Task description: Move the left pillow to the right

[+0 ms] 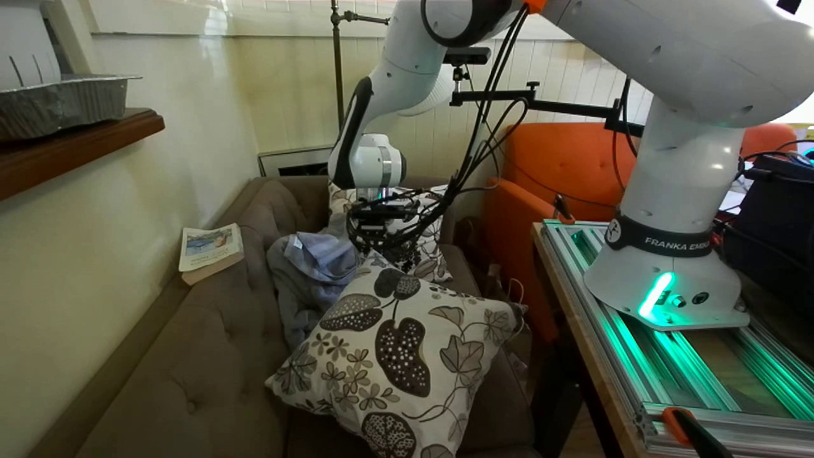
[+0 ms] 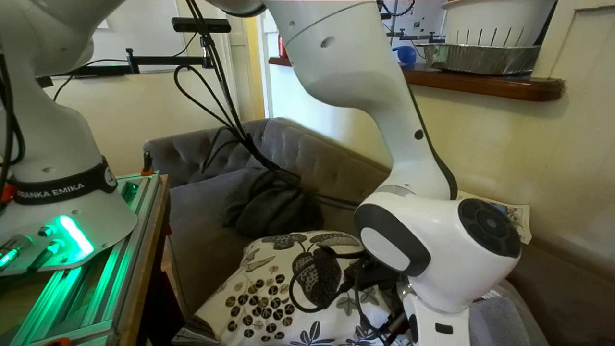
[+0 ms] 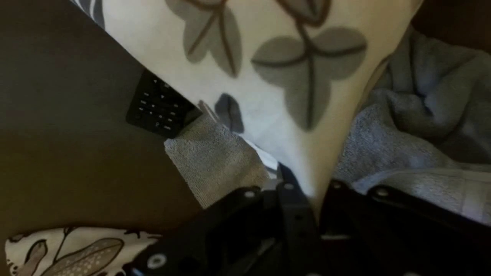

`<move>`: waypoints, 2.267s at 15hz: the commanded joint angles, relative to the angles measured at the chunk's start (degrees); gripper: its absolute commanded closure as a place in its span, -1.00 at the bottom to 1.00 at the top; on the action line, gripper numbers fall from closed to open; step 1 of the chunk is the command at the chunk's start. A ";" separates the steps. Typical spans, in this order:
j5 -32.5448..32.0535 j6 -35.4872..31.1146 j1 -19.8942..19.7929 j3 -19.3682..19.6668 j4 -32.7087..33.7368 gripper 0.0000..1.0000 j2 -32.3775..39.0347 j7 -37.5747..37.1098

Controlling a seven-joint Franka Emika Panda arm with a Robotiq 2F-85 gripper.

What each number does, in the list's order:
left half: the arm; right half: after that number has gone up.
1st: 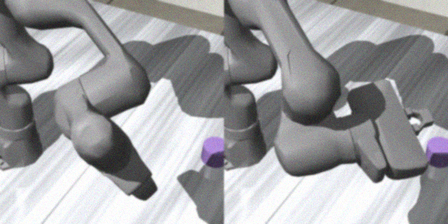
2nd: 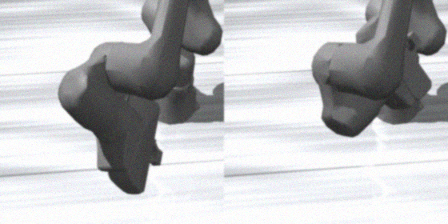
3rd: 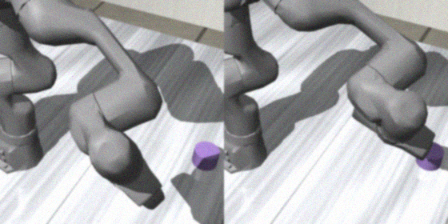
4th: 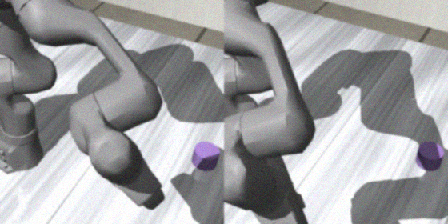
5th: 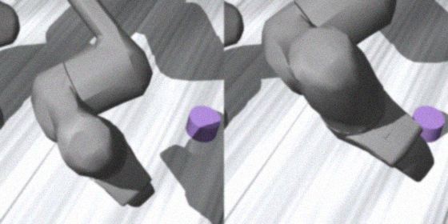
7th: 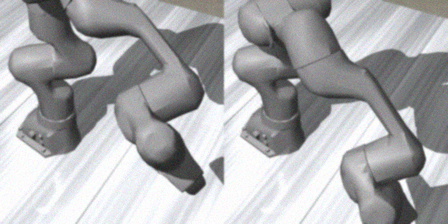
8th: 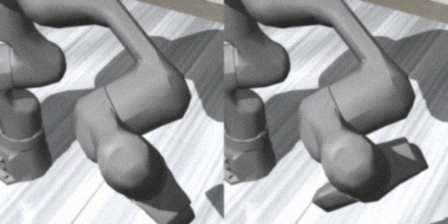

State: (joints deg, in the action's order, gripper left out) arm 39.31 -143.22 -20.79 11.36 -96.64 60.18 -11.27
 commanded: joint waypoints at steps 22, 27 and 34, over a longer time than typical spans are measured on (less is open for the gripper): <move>0.48 -21.98 -2.67 -2.63 -3.17 0.89 -26.38 7.64; -7.39 -25.62 -1.90 2.25 9.46 0.88 -18.20 3.63; -21.29 -24.62 -4.53 8.46 22.93 0.88 -11.08 -2.70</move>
State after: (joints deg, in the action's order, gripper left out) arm 20.58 -165.70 -22.82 19.96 -84.57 44.78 -11.13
